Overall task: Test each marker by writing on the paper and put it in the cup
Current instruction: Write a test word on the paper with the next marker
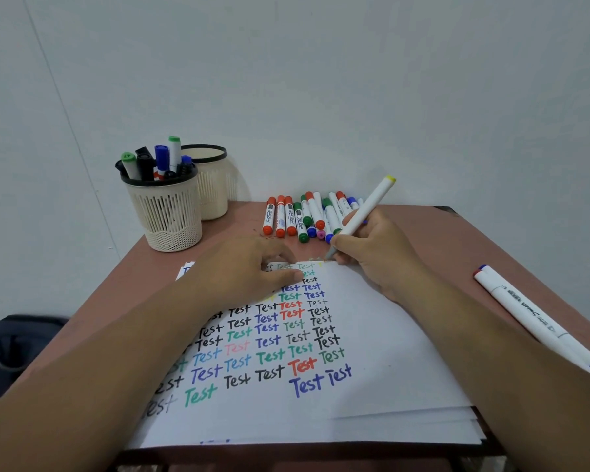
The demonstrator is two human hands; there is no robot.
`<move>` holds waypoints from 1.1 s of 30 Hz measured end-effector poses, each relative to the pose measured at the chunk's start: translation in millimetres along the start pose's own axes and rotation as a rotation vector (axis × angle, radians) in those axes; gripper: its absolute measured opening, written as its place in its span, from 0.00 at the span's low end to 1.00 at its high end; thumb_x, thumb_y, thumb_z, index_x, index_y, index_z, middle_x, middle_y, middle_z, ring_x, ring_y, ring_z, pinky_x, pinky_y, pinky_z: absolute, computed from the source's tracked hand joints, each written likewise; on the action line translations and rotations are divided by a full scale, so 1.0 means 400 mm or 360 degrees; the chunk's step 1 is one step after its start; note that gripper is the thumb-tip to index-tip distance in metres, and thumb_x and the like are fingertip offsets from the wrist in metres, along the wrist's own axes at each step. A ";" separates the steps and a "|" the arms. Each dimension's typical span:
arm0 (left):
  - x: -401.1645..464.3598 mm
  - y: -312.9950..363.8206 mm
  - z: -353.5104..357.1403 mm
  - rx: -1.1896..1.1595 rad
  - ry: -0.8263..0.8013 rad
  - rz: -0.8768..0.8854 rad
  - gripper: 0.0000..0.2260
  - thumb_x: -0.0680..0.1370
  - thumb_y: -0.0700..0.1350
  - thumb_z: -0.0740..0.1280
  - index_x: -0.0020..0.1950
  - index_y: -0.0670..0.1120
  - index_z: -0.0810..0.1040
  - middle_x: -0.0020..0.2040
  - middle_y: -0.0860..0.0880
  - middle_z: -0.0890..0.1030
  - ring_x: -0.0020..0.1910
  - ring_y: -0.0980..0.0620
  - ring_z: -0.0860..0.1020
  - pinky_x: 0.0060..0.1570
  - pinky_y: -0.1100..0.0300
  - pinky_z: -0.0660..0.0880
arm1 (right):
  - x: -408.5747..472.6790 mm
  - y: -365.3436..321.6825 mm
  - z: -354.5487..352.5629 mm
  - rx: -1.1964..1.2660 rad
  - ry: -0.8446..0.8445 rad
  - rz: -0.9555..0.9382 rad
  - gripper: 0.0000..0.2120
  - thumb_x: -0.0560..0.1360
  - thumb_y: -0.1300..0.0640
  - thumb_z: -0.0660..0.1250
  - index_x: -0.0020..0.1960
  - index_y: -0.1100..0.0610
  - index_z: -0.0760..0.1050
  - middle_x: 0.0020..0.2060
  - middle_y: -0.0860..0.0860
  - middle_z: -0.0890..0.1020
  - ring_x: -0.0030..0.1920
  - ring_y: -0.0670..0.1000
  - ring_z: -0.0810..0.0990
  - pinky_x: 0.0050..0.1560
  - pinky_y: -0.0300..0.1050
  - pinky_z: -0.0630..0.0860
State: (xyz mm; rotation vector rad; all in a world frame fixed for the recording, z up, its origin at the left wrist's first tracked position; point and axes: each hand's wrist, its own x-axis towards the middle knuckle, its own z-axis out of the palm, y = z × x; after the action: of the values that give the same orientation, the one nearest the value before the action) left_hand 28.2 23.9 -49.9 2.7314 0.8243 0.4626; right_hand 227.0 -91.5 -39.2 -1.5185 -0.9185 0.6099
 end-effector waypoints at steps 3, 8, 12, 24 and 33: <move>0.000 0.001 0.001 -0.0008 0.0008 -0.0011 0.19 0.73 0.72 0.63 0.59 0.66 0.78 0.46 0.60 0.78 0.45 0.63 0.76 0.37 0.60 0.70 | -0.001 -0.001 0.001 -0.0035 -0.0010 -0.0002 0.12 0.75 0.68 0.72 0.53 0.57 0.73 0.50 0.65 0.82 0.41 0.55 0.83 0.42 0.45 0.84; -0.001 0.001 0.000 -0.0007 0.0015 -0.0017 0.20 0.73 0.73 0.63 0.59 0.66 0.78 0.44 0.61 0.77 0.43 0.63 0.75 0.36 0.61 0.68 | -0.001 0.000 0.000 -0.0137 -0.0015 -0.0013 0.12 0.75 0.68 0.72 0.52 0.56 0.73 0.49 0.64 0.83 0.41 0.54 0.83 0.41 0.44 0.84; -0.001 -0.002 0.001 -0.0009 0.0013 -0.0021 0.20 0.72 0.73 0.63 0.58 0.67 0.78 0.44 0.60 0.78 0.43 0.63 0.75 0.36 0.61 0.69 | -0.002 -0.003 0.000 -0.0124 0.0012 -0.0014 0.12 0.75 0.68 0.72 0.52 0.56 0.73 0.48 0.62 0.82 0.41 0.54 0.83 0.39 0.41 0.82; 0.001 -0.001 0.000 0.0008 0.0010 -0.0015 0.19 0.73 0.73 0.63 0.58 0.67 0.78 0.45 0.61 0.79 0.44 0.63 0.76 0.38 0.60 0.72 | -0.002 -0.003 -0.004 -0.0186 0.0000 -0.0022 0.12 0.75 0.68 0.71 0.55 0.59 0.73 0.51 0.64 0.81 0.42 0.55 0.82 0.38 0.40 0.83; 0.001 -0.002 0.001 0.0005 0.0020 -0.0019 0.18 0.73 0.72 0.64 0.58 0.67 0.79 0.42 0.60 0.79 0.41 0.63 0.76 0.35 0.61 0.69 | 0.010 0.007 -0.005 -0.0183 0.0058 -0.0013 0.13 0.74 0.67 0.72 0.54 0.56 0.73 0.49 0.59 0.82 0.43 0.54 0.84 0.40 0.43 0.83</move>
State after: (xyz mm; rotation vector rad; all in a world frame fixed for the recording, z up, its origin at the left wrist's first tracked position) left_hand 28.2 24.8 -50.4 2.7280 0.8447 0.4765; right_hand 231.2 -89.4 -41.0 -1.6224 -0.9447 0.5297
